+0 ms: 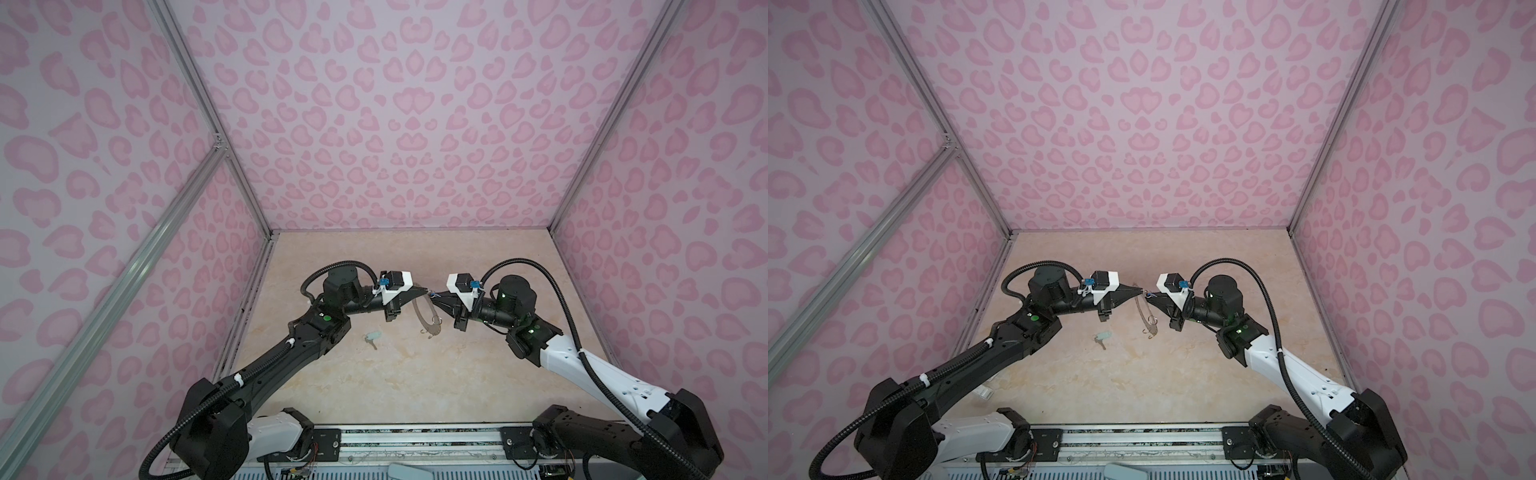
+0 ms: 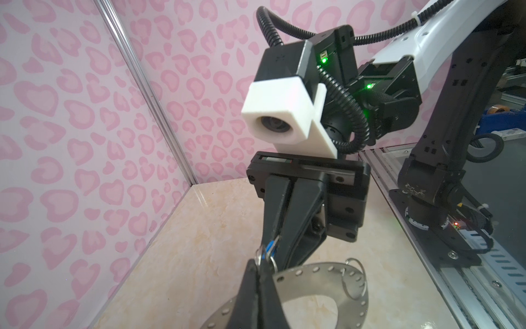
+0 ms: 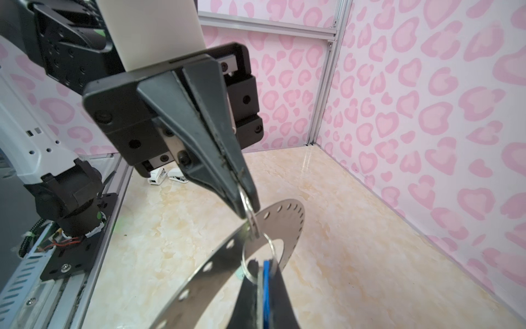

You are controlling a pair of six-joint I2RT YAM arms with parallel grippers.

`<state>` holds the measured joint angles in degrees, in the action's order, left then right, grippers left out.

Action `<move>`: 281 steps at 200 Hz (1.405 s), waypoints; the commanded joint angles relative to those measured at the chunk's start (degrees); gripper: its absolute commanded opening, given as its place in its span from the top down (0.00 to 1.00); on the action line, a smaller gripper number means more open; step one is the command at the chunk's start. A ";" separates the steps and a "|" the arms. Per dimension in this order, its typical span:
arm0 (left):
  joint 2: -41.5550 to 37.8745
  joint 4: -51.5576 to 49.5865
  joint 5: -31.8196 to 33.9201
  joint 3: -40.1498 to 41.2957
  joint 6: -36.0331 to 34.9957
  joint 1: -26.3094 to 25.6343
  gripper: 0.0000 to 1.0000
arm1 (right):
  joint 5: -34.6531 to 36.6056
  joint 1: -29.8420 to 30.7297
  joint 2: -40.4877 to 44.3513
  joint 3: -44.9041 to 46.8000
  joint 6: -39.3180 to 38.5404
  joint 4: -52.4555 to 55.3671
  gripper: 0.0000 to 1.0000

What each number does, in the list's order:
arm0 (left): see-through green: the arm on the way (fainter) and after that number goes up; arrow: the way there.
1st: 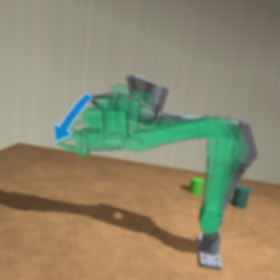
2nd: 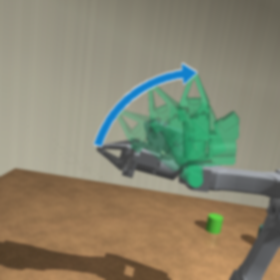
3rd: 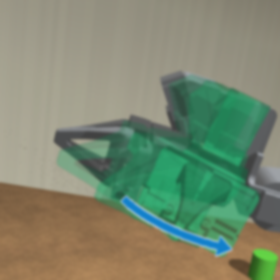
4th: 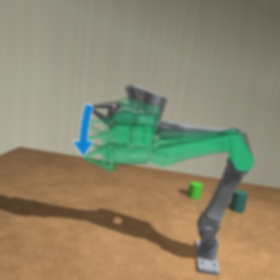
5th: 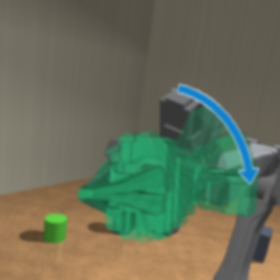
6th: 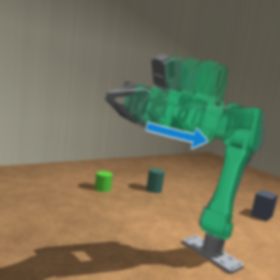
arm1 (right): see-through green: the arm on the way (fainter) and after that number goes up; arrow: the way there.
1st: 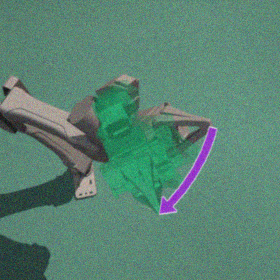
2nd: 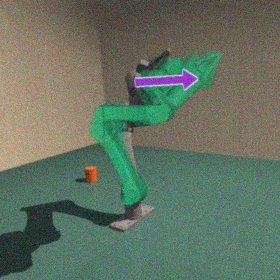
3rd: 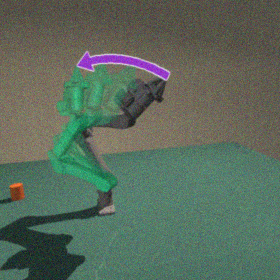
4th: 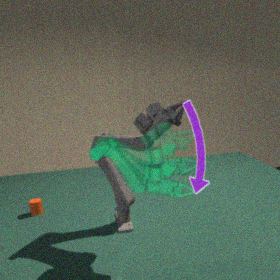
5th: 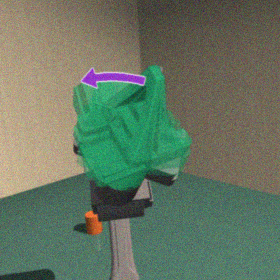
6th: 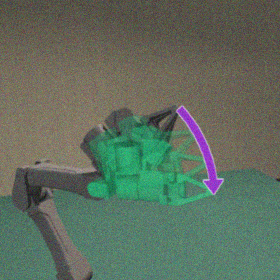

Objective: Attach keys to a key ring
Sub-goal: Insert the key into the keyring.

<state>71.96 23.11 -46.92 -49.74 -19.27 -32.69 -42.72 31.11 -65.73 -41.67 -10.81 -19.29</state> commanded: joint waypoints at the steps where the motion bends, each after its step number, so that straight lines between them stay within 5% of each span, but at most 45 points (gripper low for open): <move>1: -0.16 -0.63 1.25 -0.87 -2.21 0.08 0.97 | 2.55 -0.06 0.52 -0.99 -3.37 4.21 1.00; 153: -0.38 -10.08 5.84 -1.98 -11.41 -0.18 0.96 | 4.14 0.15 -3.57 -12.02 -11.22 21.59 1.00; 218: -0.47 -5.13 7.23 1.14 0.30 7.31 0.72 | 7.57 1.82 -10.60 -16.73 -17.24 29.49 1.00; 281: -4.49 -5.50 14.91 7.12 5.81 13.18 0.66 | 4.52 6.02 -23.20 -22.90 -18.94 28.72 1.00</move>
<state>68.88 16.08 -36.84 -44.34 -16.69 -20.82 -35.92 36.56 -85.67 -62.76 -29.15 10.98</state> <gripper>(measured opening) 0.331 0.059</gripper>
